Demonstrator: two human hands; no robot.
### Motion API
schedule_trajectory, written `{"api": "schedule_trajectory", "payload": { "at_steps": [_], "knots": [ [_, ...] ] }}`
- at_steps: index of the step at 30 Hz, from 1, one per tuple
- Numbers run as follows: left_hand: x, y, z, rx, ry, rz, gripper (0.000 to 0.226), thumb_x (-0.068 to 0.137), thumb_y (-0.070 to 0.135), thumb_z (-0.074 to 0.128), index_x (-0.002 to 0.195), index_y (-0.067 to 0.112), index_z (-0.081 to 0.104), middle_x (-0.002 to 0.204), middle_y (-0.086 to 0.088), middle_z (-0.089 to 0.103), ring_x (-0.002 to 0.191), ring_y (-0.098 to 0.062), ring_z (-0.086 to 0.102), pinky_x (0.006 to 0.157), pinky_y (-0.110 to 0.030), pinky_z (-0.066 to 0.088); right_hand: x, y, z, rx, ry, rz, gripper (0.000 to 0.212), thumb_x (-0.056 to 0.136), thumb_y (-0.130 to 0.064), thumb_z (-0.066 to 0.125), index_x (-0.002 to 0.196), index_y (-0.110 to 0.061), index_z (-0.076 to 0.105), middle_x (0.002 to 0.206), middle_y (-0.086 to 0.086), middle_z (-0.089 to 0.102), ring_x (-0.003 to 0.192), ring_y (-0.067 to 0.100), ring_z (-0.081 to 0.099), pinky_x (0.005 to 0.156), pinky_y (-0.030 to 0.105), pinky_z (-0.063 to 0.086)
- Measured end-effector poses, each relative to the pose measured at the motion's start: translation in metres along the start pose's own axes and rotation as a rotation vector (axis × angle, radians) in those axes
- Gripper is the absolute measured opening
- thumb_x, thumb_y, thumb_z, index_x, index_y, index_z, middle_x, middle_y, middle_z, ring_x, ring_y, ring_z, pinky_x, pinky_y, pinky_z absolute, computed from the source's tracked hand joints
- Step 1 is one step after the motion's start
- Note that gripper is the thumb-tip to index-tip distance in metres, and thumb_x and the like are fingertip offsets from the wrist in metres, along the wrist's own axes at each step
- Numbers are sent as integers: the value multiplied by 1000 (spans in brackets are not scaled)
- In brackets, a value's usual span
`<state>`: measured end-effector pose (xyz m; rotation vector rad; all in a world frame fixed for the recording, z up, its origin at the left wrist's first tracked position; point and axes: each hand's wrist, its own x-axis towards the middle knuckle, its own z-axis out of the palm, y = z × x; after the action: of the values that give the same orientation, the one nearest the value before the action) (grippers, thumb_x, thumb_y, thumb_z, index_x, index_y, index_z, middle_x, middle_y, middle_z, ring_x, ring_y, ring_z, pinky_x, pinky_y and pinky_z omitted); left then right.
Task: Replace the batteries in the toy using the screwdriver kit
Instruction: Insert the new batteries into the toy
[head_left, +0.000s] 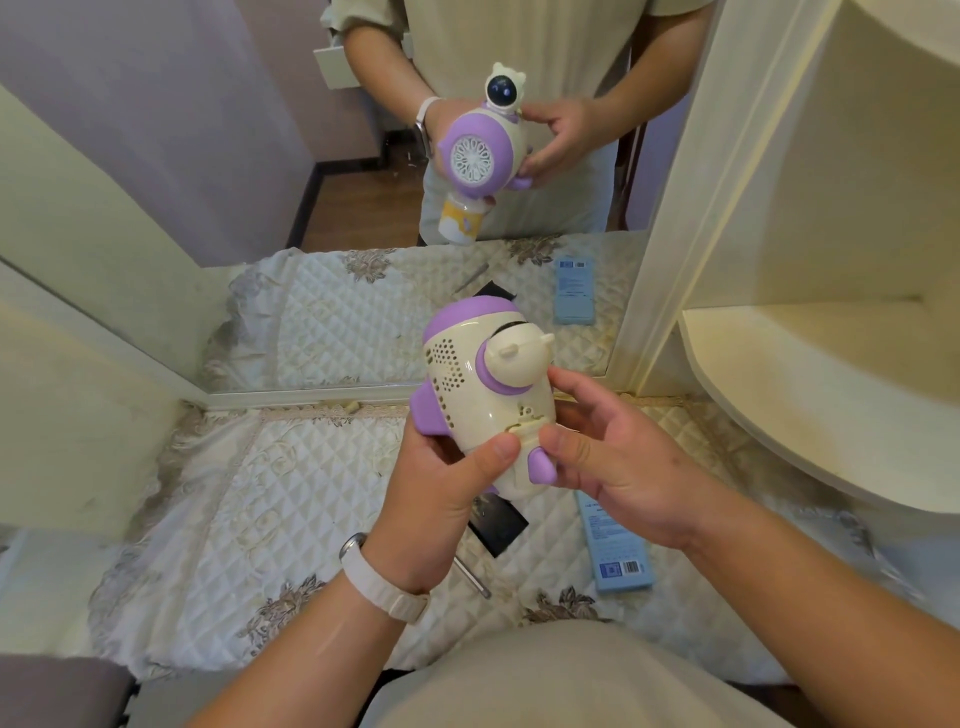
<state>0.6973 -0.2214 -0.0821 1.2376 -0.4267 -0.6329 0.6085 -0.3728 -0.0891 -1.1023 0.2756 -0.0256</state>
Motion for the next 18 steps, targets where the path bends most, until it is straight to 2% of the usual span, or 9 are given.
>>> {"api": "schedule_trajectory", "payload": {
  "at_steps": [2, 5, 7, 11, 15, 18],
  "knots": [
    [1, 1, 0, -6, -7, 2, 53, 70, 39, 87, 115, 16, 68, 107, -13, 74, 100, -29, 71, 78, -36, 58, 0, -1, -1, -2, -16, 2, 77, 70, -37, 82, 138, -26, 48, 128, 13, 61, 114, 26, 63, 83, 34, 54],
    [1, -1, 0, 0, 4, -17, 64, 69, 44, 87, 119, 10, 64, 109, -15, 73, 102, -31, 70, 79, -38, 57, 1, 0, -2, 6, -10, 6, 71, 75, -28, 76, 139, -26, 46, 128, 12, 61, 115, 26, 63, 83, 35, 54],
    [0, -2, 0, -8, 24, -27, 63, 68, 44, 87, 118, 14, 64, 109, -14, 73, 102, -31, 70, 79, -39, 57, 1, 0, -1, 4, -10, 10, 69, 78, -24, 73, 141, -25, 44, 128, 12, 62, 114, 26, 63, 83, 35, 54],
    [-1, -4, 0, -6, 32, -28, 61, 70, 39, 87, 120, 12, 64, 111, -17, 72, 104, -34, 69, 83, -44, 57, 0, 1, -1, 29, -32, 22, 85, 69, -38, 84, 142, -25, 43, 129, 13, 61, 117, 29, 61, 87, 40, 54],
    [-1, -7, -1, -1, 68, -47, 60, 72, 25, 78, 125, 5, 58, 113, -21, 71, 105, -37, 68, 84, -47, 57, 0, 2, 0, 28, 0, 12, 61, 79, -21, 71, 135, -29, 49, 126, 12, 63, 113, 27, 64, 84, 38, 55],
    [-1, -7, -1, 13, 56, -45, 60, 74, 24, 76, 127, 2, 57, 114, -22, 70, 107, -38, 68, 85, -46, 58, -1, 2, 1, 26, 32, 11, 56, 78, -21, 70, 129, -33, 52, 121, 9, 66, 109, 24, 66, 82, 37, 55]
  ]
}}
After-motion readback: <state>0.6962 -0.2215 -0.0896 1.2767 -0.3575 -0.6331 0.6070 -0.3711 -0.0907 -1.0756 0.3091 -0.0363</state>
